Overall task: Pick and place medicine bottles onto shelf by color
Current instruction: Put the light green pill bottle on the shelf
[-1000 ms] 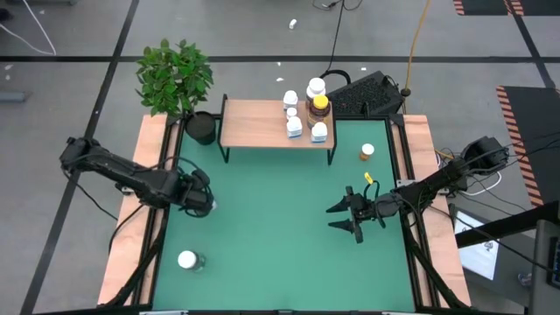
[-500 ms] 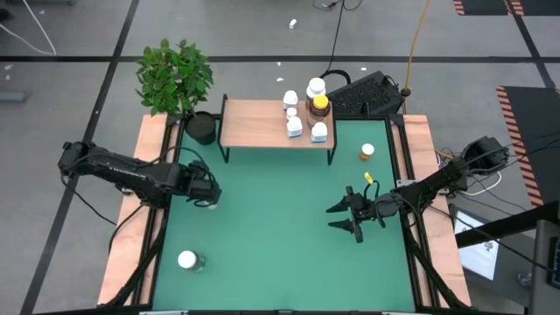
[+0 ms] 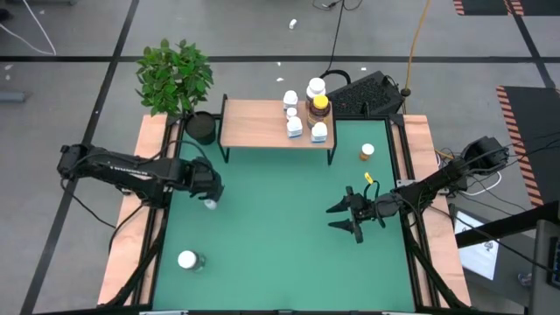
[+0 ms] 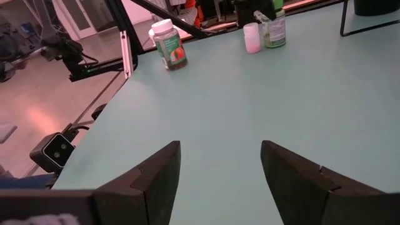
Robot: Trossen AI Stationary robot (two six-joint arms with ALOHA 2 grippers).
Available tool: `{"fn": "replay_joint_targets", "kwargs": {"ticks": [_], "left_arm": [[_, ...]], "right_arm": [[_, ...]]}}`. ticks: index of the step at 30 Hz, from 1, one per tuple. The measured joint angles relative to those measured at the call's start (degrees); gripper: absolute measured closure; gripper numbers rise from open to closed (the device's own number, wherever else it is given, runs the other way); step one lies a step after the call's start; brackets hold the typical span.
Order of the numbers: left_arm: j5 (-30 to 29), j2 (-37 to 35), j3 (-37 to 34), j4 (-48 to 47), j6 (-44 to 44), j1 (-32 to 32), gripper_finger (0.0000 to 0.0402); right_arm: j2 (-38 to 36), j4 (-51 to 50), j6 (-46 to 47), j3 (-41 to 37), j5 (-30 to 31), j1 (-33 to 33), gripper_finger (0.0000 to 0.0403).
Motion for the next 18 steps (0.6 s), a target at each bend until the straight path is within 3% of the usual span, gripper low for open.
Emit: {"fn": "replay_joint_targets", "kwargs": {"ticks": [4,10,14,18], "left_arm": [[0.1,0.0,0.0,0.1,10.9,0.2,0.0037],[0.1,0.0,0.0,0.2,23.1,-0.6,0.0036],[1.6,0.0,0.1,1.2,26.5,-0.6,0.0048],[1.6,0.0,1.4,-0.3,24.0,-0.1,0.0056]], "right_arm": [[0.0,0.0,-0.2,0.0,0.0,0.0,0.0188],[0.0,0.0,-0.4,0.0,-0.1,0.0,0.0188],[0.0,0.0,-0.4,0.0,-0.1,0.0,0.0188],[0.0,0.0,-0.4,0.0,-0.1,0.0,0.0188]]}}
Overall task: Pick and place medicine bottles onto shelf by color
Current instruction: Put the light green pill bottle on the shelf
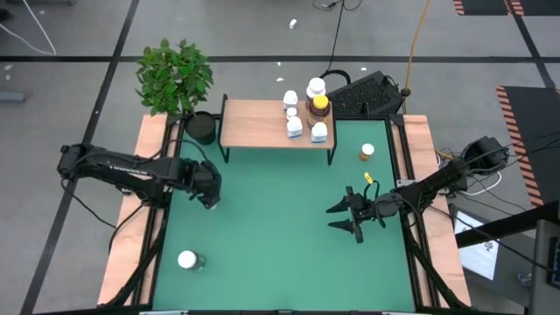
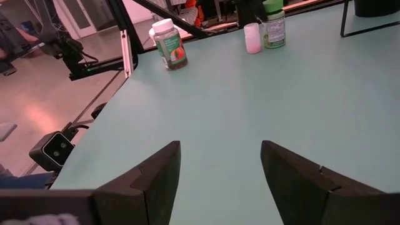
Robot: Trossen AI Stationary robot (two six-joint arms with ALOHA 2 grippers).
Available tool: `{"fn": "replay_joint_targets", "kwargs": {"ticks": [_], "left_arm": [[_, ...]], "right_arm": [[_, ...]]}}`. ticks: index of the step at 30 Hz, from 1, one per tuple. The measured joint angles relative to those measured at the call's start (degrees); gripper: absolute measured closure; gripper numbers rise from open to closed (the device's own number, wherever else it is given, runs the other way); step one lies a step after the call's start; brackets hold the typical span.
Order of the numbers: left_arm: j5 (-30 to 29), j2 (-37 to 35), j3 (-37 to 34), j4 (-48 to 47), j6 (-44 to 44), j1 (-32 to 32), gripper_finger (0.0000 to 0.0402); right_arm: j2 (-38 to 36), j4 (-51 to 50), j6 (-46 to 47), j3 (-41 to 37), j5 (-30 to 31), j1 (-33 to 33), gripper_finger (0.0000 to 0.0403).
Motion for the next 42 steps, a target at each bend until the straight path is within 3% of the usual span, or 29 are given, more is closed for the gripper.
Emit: {"fn": "replay_joint_targets", "kwargs": {"ticks": [3,11,20,23,33,37,42], "left_arm": [[0.8,0.0,1.1,-2.0,-1.1,0.8,0.0056],[3.3,0.0,1.3,-5.0,6.4,0.9,0.0064],[3.0,0.0,1.2,-4.5,10.0,1.0,0.0121],[3.0,0.0,1.2,-4.5,7.3,1.0,0.0148],[2.8,0.0,1.2,-4.4,-13.7,1.0,0.0210],[2.8,0.0,1.2,-4.4,-14.6,1.0,0.0199],[2.8,0.0,1.2,-4.4,-14.5,1.0,0.0155]], "right_arm": [[0.0,0.0,0.0,0.0,0.0,0.0,0.0188],[0.0,0.0,-0.7,0.0,-0.2,0.1,0.0188],[0.0,0.0,-2.4,0.0,-0.2,0.1,0.0188],[0.0,0.0,-2.8,0.0,-0.2,0.1,0.0188],[0.0,0.0,-2.6,0.0,-0.2,0.1,0.0188],[0.0,0.0,-2.4,0.0,-0.2,0.1,0.0188],[0.0,0.0,-2.4,0.0,-0.2,0.1,0.0188]]}}
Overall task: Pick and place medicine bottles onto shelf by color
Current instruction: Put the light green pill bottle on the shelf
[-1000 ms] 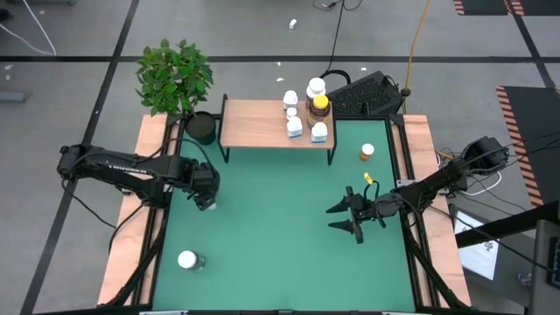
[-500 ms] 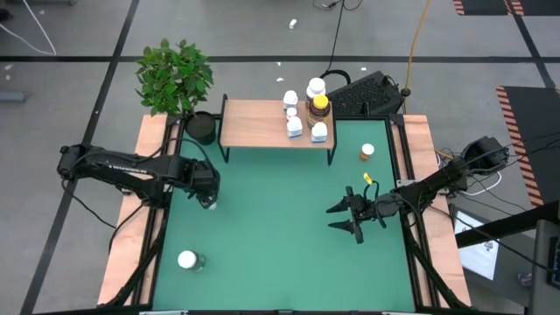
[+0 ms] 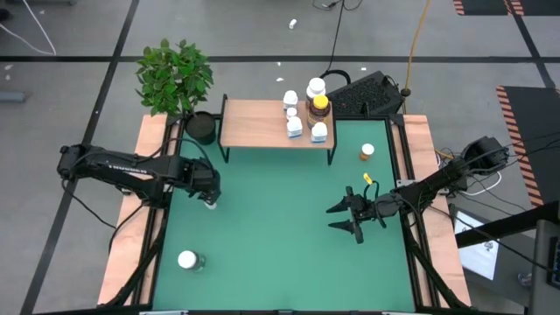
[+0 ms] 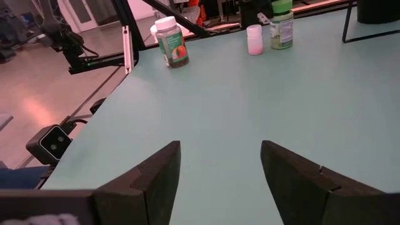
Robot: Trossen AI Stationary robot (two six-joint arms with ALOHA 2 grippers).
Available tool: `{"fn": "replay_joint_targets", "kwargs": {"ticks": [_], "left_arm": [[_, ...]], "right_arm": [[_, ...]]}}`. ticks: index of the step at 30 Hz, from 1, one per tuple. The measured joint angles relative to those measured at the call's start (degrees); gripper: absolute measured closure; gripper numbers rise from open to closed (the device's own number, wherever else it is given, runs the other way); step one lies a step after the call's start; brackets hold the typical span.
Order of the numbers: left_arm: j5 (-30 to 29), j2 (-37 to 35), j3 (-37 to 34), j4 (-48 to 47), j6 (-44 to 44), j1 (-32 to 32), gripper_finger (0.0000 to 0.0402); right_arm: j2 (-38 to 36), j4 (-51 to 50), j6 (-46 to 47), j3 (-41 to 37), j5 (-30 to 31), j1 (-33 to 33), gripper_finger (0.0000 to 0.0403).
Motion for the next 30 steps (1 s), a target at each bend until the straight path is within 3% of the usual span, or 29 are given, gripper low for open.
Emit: {"fn": "replay_joint_targets", "kwargs": {"ticks": [7,11,16,25,30], "left_arm": [[0.4,0.0,0.0,0.0,-2.4,0.1,0.0076],[0.4,0.0,0.0,0.0,3.7,1.1,0.0046],[-3.0,0.0,0.0,0.2,11.6,1.5,0.0037],[-3.0,0.0,0.0,5.3,26.5,1.4,0.0037],[-3.0,0.0,0.0,5.8,27.9,1.4,0.0037]], "right_arm": [[0.0,0.0,-0.3,0.0,0.0,0.0,0.0188],[0.0,0.0,-0.4,0.0,0.0,0.0,0.0188],[0.0,0.0,-0.2,0.0,0.0,0.0,0.0188],[0.0,0.0,-1.1,0.0,0.0,0.0,0.0188],[0.0,-1.4,-1.0,0.0,0.0,0.0,0.0188]]}}
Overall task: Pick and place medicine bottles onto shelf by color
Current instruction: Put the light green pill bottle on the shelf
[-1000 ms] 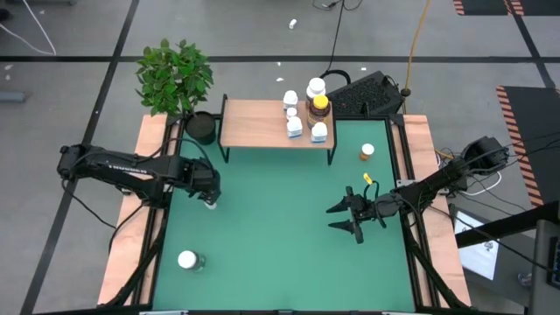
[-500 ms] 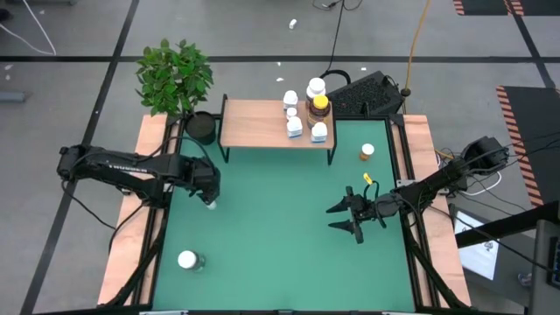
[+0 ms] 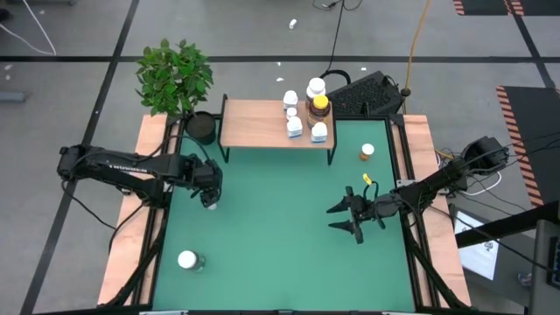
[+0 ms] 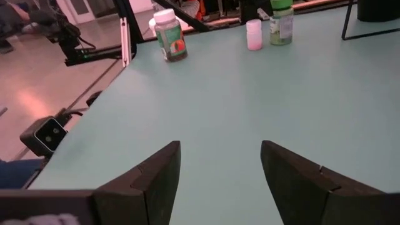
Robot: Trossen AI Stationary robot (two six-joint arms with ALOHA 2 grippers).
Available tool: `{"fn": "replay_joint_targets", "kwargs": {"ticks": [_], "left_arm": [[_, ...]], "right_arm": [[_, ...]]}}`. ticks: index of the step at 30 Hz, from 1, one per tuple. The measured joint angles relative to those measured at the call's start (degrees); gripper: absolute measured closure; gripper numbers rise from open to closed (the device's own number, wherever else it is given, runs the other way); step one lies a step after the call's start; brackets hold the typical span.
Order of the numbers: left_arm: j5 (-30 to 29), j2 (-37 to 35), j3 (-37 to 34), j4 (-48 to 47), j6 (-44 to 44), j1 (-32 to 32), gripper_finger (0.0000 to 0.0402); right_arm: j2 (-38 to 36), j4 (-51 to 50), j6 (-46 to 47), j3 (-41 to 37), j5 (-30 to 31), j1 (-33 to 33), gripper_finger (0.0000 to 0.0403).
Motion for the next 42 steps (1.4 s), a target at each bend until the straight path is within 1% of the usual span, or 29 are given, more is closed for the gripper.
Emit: {"fn": "replay_joint_targets", "kwargs": {"ticks": [6,9,14,19,23,26,31,34,37,42], "left_arm": [[0.0,0.0,0.0,0.0,-1.3,0.0,0.0037],[0.4,0.0,0.0,-0.4,-1.8,0.0,0.0049],[1.1,0.0,0.0,-3.4,-3.9,0.0,0.0105],[0.2,0.0,0.0,-5.3,-7.2,0.0,0.0165],[0.0,0.0,0.1,-5.1,-8.7,0.1,0.0196],[-0.2,0.0,0.0,-3.6,-10.8,0.1,0.0200],[-0.1,0.0,0.0,-1.2,-17.5,0.1,0.0183],[0.0,0.0,0.0,0.5,-21.1,0.1,0.0188],[0.6,0.0,0.0,2.9,-22.0,0.1,0.0201],[3.1,0.0,0.1,8.1,-20.8,0.1,0.0202]], "right_arm": [[0.0,-0.7,0.1,0.0,0.0,0.0,0.0188],[0.0,-0.7,0.2,0.0,0.0,0.0,0.0188],[0.0,-0.8,0.2,0.0,0.0,0.0,0.0188],[0.0,-0.7,0.2,0.0,0.0,0.0,0.0188],[0.0,-0.7,0.4,0.0,0.0,0.0,0.0188],[0.0,-0.7,0.6,0.0,0.0,0.0,0.0188],[0.0,-0.7,0.2,0.0,0.1,-0.1,0.0188],[0.0,-0.7,0.0,0.0,0.1,-0.2,0.0188],[0.0,-0.7,-1.0,0.0,0.1,-0.2,0.0188],[0.0,-0.2,-1.5,0.0,0.3,-1.3,0.0188]]}}
